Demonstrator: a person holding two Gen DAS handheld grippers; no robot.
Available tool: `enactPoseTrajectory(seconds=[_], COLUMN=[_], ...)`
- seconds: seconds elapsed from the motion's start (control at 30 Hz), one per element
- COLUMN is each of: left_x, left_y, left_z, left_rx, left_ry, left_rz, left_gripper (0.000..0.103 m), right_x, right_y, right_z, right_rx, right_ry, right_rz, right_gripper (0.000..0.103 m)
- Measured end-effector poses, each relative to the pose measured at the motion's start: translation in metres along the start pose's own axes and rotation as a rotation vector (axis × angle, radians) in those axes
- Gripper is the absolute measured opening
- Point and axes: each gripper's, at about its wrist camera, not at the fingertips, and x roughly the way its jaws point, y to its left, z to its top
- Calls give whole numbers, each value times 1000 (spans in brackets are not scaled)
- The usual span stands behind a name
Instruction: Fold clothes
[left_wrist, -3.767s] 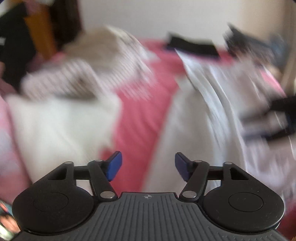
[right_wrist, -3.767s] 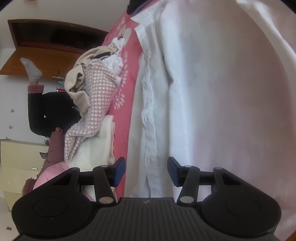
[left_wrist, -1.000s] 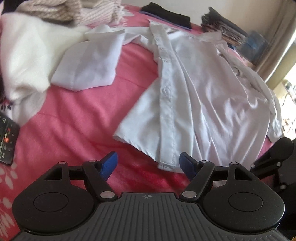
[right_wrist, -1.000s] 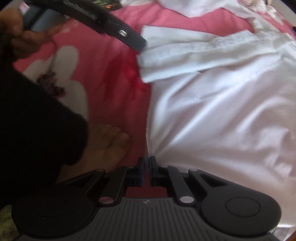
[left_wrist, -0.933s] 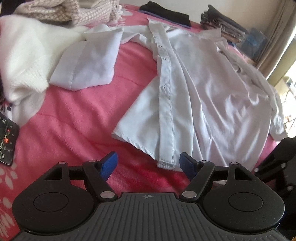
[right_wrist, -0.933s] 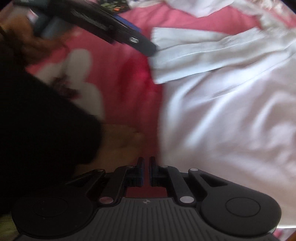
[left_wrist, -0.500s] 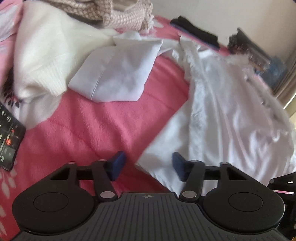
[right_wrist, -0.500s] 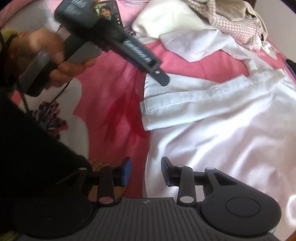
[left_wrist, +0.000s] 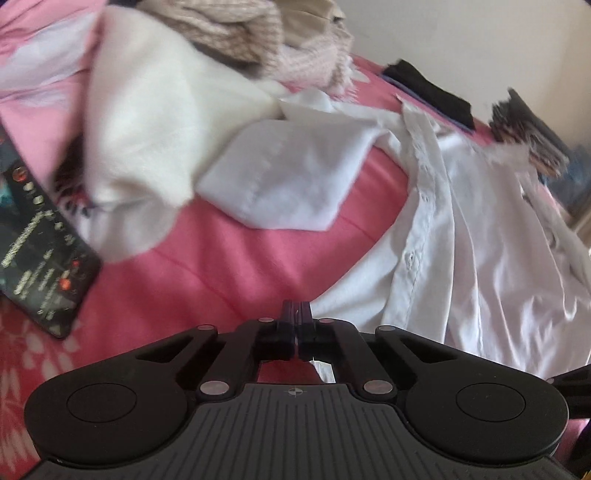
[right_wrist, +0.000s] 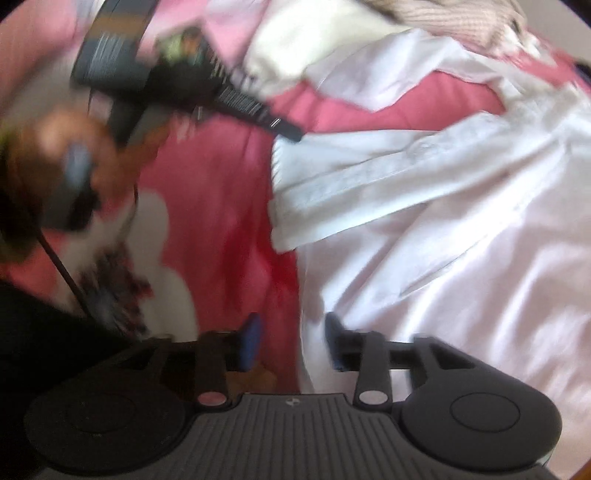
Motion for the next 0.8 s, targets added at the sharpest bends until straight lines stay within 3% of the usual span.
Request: enactPoseTrajectory(seconds=[0.13,0.33,0.53,0.7,0.8], left_x=[-9,-19,-15,-36,-50], left_y=[13,35,37,33,26], left_z=[2,-6,-13,-15,-17], left_rx=[-52,-140,-131,-87,-38], left_ry=[-12,-9,27,-72,-126], left_rz=[25,96,109,144,110], left_gripper=[0,0,1,17,18], right_x=[-20,-22,-7,6,14], right_y=[-34,-84,-119,-129,-127], right_z=[16,37,61,86,92], right_rx=[193,426,588,671,688], right_ry=[-86,-158,-193,-204,-190], right_rz=[98,137,140,147,152], right_gripper=[46,46,46,46,46])
